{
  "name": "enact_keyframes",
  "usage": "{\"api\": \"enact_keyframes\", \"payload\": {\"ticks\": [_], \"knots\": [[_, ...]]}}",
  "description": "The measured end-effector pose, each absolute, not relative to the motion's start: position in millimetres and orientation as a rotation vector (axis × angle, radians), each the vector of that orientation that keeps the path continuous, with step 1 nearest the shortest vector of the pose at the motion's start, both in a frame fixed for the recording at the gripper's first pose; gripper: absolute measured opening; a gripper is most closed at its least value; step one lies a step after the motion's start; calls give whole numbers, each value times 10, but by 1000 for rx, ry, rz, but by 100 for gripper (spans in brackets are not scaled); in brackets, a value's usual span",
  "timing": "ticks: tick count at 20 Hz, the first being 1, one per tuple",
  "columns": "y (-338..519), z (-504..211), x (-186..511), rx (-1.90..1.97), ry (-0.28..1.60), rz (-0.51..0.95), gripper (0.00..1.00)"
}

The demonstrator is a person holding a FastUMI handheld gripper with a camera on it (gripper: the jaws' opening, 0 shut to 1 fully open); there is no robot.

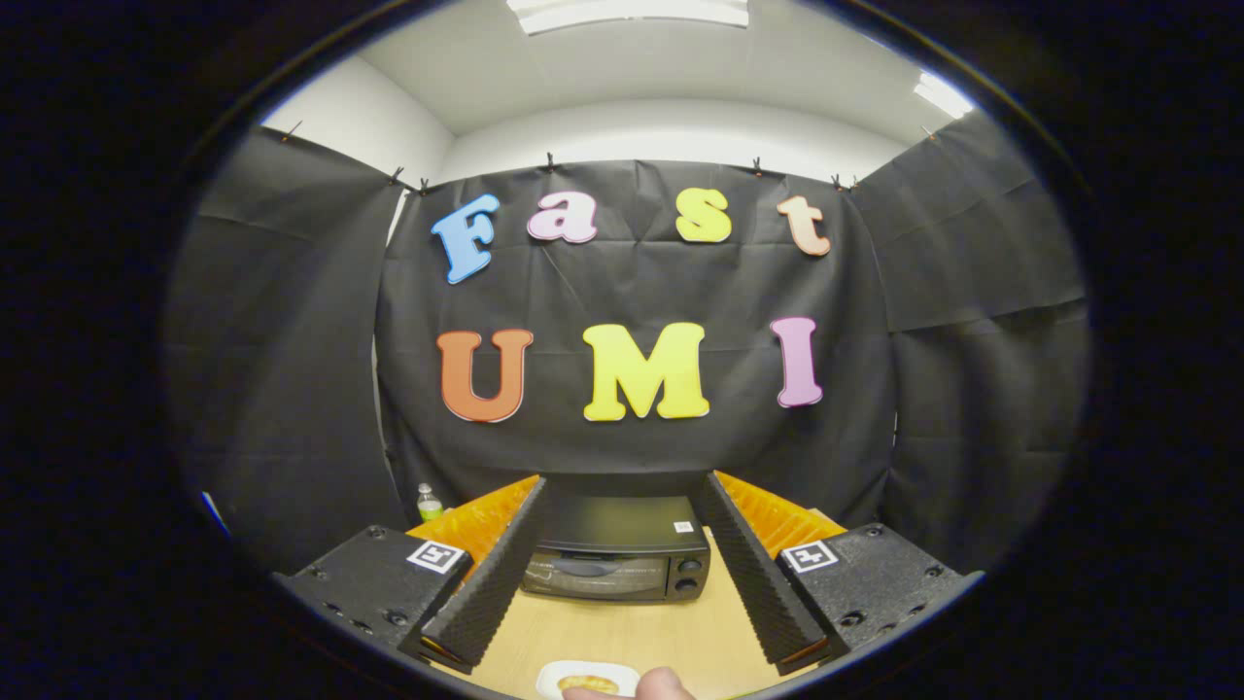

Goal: Open the toaster oven, put the food inside, and close the toaster oven door.

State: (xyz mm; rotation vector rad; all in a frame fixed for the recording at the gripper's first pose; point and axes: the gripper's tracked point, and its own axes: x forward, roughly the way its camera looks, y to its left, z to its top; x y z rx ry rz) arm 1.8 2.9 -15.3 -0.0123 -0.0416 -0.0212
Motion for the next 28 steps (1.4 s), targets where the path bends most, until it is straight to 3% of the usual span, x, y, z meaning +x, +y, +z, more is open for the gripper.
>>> {"api": "enact_keyframes", "payload": {"ticks": [5, 11, 19, 28], "knots": [[366, -326, 499, -13, -55, 40, 100], [774, -1090, 1302, 66, 91, 131, 100], [634, -2168, 2213, -25, 175, 33, 100], [464, -2641, 2424, -73, 202, -43, 100]]}}
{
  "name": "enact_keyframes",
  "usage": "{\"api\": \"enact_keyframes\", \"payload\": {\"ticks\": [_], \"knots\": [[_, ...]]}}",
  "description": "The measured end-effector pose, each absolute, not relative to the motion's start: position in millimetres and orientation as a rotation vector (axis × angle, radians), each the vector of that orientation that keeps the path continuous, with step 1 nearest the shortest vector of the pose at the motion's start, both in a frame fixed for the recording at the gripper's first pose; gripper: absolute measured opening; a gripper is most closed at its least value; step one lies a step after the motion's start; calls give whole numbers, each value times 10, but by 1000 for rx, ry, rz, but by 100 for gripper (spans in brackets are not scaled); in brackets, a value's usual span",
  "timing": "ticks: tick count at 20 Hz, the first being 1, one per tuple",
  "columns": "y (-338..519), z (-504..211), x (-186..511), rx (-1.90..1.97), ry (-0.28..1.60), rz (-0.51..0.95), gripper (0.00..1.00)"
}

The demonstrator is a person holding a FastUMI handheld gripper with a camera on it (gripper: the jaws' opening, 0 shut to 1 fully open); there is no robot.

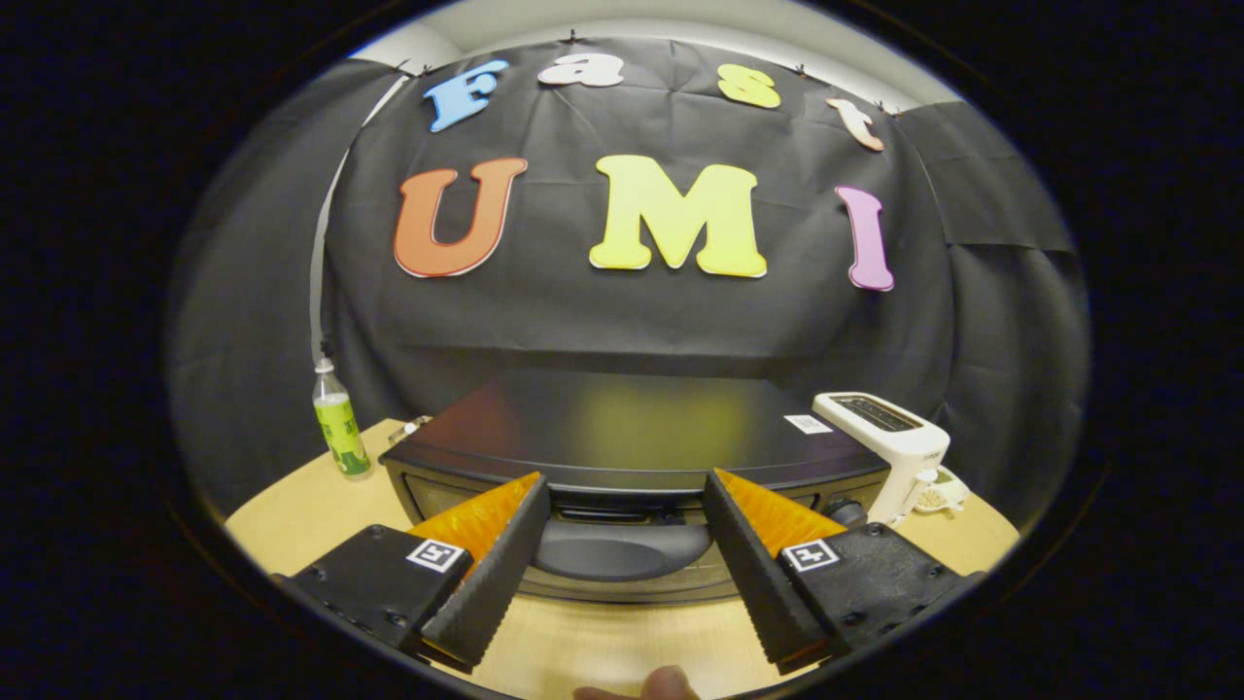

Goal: Open the toaster oven, put the food inside, and close the toaster oven door.

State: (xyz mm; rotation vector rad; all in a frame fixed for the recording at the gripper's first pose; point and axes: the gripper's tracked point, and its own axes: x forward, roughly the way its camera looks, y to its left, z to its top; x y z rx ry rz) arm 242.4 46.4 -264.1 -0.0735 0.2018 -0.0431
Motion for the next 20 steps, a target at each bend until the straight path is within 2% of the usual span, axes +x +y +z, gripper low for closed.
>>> {"api": "enact_keyframes", "payload": {"ticks": [6, 11, 17, 20], "knots": [[468, -2728, 2351, -28, 230, -15, 100], [462, -2850, 1969, -19, 293, -13, 100], [445, -3325, 1354, -75, 474, -29, 100], [455, -3703, 1090, -74, 600, 21, 99]]}}
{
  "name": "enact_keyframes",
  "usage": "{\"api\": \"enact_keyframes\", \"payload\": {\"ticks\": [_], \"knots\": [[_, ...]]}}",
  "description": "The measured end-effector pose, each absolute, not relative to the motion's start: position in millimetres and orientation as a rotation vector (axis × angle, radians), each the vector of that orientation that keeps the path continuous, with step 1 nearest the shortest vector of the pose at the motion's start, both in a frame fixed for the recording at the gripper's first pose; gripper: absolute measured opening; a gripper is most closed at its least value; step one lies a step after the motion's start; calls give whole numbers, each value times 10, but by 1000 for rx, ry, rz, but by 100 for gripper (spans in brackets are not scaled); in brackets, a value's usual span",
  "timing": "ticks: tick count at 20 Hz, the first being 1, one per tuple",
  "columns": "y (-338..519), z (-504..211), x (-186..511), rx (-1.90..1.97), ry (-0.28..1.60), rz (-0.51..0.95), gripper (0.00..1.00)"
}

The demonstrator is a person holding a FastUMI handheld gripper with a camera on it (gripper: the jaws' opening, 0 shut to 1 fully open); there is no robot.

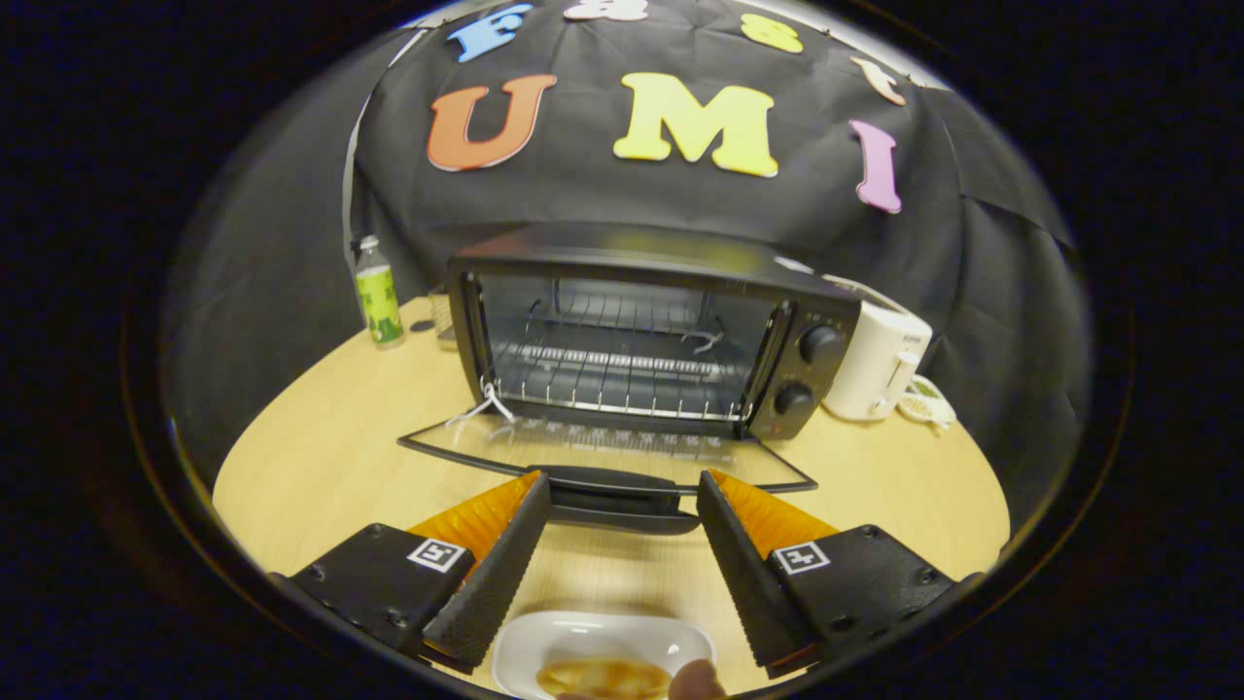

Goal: Open the toaster oven, put the food inside, and close the toaster oven door.

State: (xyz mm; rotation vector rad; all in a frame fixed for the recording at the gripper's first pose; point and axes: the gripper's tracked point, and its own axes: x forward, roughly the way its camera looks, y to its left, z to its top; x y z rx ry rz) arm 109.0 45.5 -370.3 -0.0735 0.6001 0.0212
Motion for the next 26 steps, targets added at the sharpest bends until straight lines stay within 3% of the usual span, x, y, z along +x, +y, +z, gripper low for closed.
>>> {"api": "enact_keyframes", "payload": {"ticks": [7, 15, 20, 26], "knots": [[413, -3777, 963, -9, 646, 78, 98], [655, -3296, 228, -13, 386, 180, 99], [645, -3455, -244, -17, 326, 179, 100], [508, -3975, -370, -45, 420, 131, 100]]}}
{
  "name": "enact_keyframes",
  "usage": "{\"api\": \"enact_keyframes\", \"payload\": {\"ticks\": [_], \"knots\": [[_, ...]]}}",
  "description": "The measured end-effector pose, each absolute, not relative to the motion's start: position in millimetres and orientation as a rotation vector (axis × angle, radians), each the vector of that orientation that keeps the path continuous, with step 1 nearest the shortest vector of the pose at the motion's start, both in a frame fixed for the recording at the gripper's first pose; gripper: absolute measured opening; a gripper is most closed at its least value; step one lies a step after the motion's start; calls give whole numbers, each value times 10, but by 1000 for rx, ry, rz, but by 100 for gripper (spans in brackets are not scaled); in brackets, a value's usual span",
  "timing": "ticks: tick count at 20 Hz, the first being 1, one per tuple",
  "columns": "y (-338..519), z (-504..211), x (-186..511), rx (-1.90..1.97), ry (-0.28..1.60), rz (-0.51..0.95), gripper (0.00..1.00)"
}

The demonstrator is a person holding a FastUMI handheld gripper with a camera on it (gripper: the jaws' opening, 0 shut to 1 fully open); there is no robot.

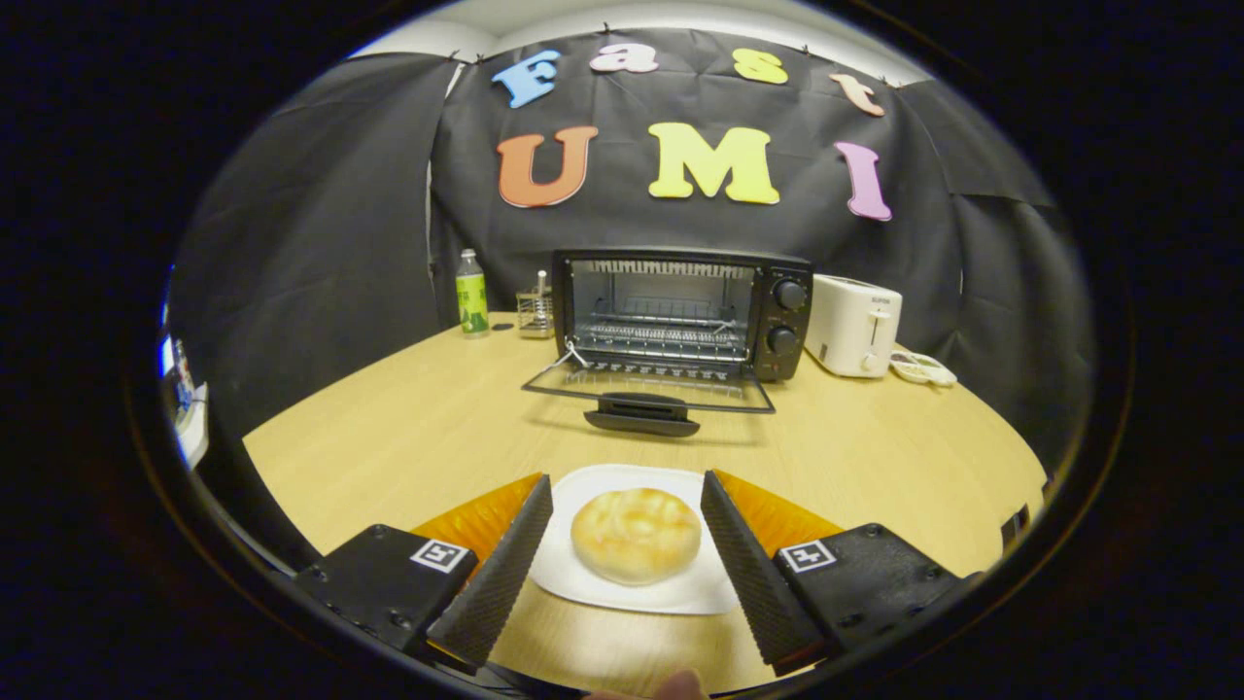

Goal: Open the toaster oven, put the food inside, and close the toaster oven door.

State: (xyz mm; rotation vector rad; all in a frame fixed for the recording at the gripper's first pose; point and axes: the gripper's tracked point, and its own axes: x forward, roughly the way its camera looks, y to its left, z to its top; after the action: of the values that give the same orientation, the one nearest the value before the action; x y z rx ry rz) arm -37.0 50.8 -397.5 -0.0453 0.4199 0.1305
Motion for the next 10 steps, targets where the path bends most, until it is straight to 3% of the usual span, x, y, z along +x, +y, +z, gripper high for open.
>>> {"api": "enact_keyframes", "payload": {"ticks": [8, 10], "knots": [[470, -4289, -388, 7, 546, 105, 100], [461, -4274, -379, 16, 546, 103, 93]]}}
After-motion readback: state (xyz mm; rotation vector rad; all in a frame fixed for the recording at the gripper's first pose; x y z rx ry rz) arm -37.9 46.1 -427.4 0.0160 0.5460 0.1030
